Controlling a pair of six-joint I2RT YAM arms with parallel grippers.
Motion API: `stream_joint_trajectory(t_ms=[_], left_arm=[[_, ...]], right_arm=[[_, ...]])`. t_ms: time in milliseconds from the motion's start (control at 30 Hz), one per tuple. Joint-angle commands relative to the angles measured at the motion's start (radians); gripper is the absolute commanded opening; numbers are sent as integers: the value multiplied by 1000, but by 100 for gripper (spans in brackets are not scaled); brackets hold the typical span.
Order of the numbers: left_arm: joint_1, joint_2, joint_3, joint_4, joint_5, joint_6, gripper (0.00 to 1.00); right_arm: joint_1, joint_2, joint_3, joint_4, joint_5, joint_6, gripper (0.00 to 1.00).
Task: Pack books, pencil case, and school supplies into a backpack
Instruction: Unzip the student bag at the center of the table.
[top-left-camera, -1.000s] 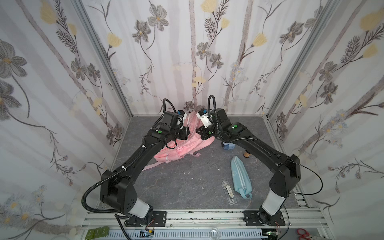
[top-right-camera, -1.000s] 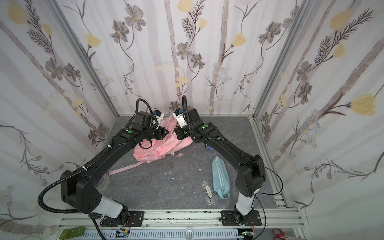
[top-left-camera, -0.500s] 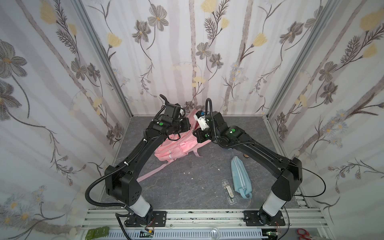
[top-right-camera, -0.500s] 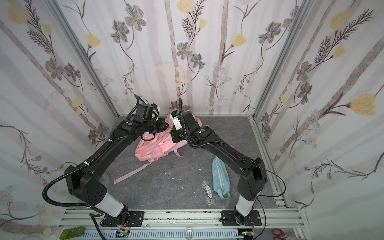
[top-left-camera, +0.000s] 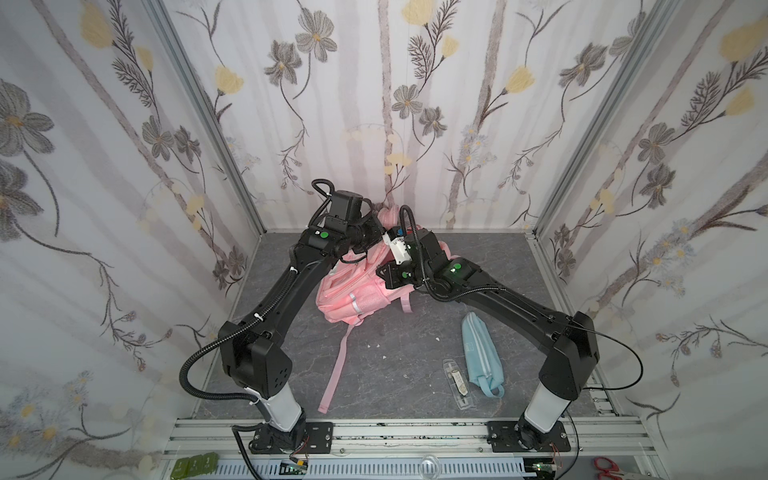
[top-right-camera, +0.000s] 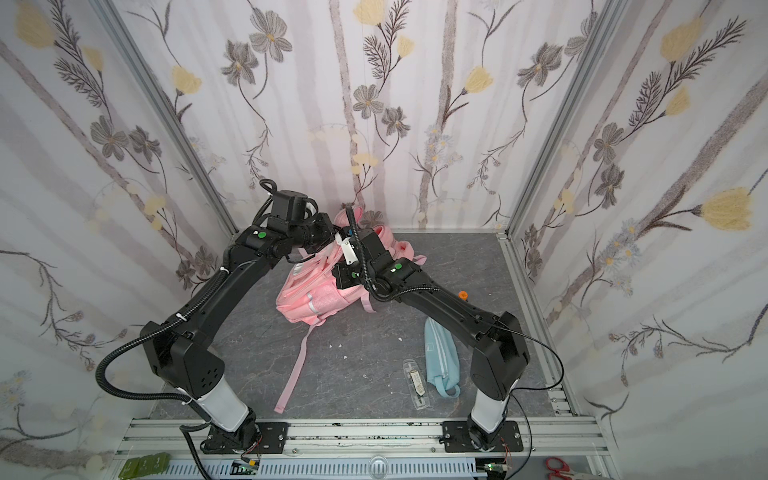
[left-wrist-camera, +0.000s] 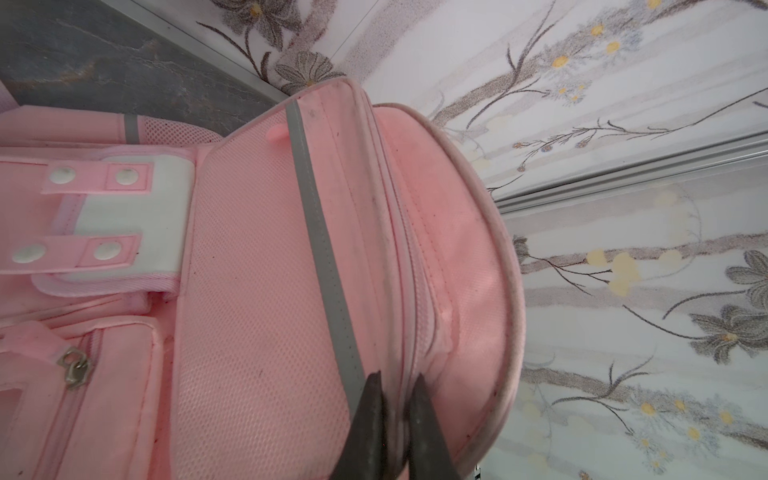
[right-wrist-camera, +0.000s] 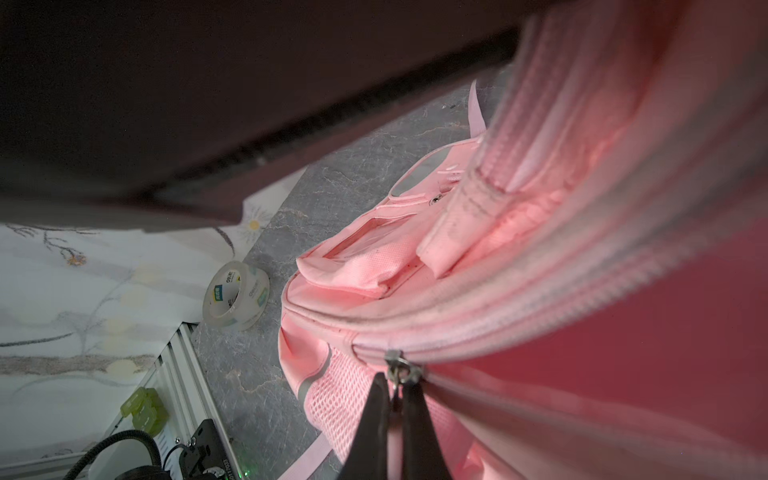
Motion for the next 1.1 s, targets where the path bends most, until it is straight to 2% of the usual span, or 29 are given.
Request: stream_joint_trajectory(t_ms=[0,100,267,400,467,600,700,767,867,967,1000,1067], left_arm=[[-4,-11,8,227,21,-84,0],[-4,-12,7,228,15,-87,0],[-1,-16,-23,230,15,-70,0],[1,-24,-40,203,30,38,0],[2,-49,-76,168,17,154,0],[9,-107,-166,109,9,411,0],[21,-157,-254,106,22,567,0],[36,-186,-311,136,45,640,0],[49,-214,-406,155,83,769,0],[59,-227,-445,132,101,901,0],[64,-232,-461,127,120,946,0],[71,-244,-497,110,157,1061,0]], right_arm=[[12,-2,-69,140,-184,75,0],[5,-17,-144,245,-222,160,0],[1,-25,-165,286,-240,176,0],[-8,-34,-167,281,-228,182,3],[-12,-55,-167,257,-191,178,18],[-16,-109,-176,188,-124,126,40],[-14,-169,-215,184,-92,81,49],[-14,-222,-273,212,-79,71,67],[-19,-269,-306,173,-64,41,74],[-22,-328,-311,84,13,11,78],[-22,-353,-319,64,48,7,98],[-35,-398,-342,1,157,53,100]])
